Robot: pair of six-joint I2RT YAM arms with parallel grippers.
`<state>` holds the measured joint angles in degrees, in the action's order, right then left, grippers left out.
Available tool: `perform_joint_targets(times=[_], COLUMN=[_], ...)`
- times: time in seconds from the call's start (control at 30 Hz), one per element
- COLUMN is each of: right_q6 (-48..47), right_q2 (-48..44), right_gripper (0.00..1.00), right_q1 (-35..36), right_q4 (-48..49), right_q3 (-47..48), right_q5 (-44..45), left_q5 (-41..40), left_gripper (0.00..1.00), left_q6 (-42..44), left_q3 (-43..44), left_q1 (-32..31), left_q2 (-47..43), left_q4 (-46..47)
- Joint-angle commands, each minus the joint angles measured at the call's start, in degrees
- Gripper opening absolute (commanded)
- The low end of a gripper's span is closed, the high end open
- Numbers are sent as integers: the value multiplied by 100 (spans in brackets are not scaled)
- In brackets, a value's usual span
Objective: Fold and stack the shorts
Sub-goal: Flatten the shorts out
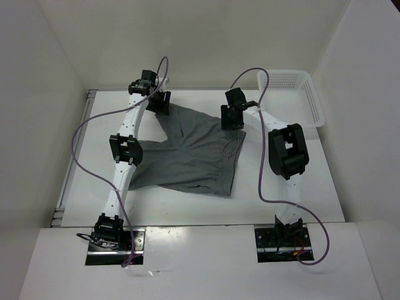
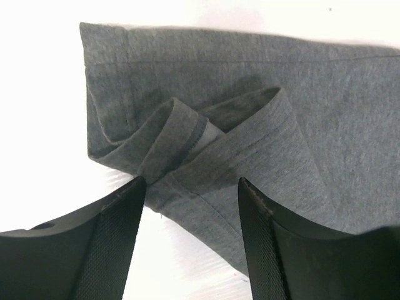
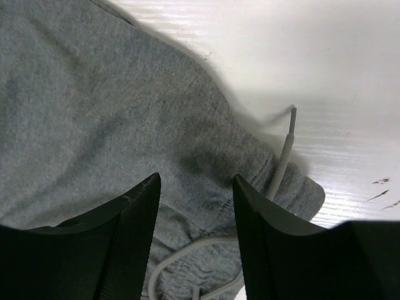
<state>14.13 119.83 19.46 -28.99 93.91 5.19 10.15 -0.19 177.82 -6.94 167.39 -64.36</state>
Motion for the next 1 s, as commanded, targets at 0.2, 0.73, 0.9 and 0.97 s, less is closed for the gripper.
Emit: perform_joint_targets(times=[0.2, 0.73, 0.9, 0.97], right_q6=[-77, -77, -24, 28], right_q2=[-215, -215, -101, 31], right_gripper=[57, 57, 57, 57], right_q1=[-197, -250, -250, -250], right_q4=[298, 298, 298, 237], right_q3=[-250, -302, -356, -356], right_q5=[61, -53, 8, 8], left_q5=[154, 215, 268, 320], left_gripper=[69, 34, 6, 0], left_q6=[19, 19, 19, 19], left_q3=[192, 192, 192, 192], left_q1=[-114, -115, -115, -62], left_q2=[91, 145, 4, -180], left_q4=[424, 64, 64, 11])
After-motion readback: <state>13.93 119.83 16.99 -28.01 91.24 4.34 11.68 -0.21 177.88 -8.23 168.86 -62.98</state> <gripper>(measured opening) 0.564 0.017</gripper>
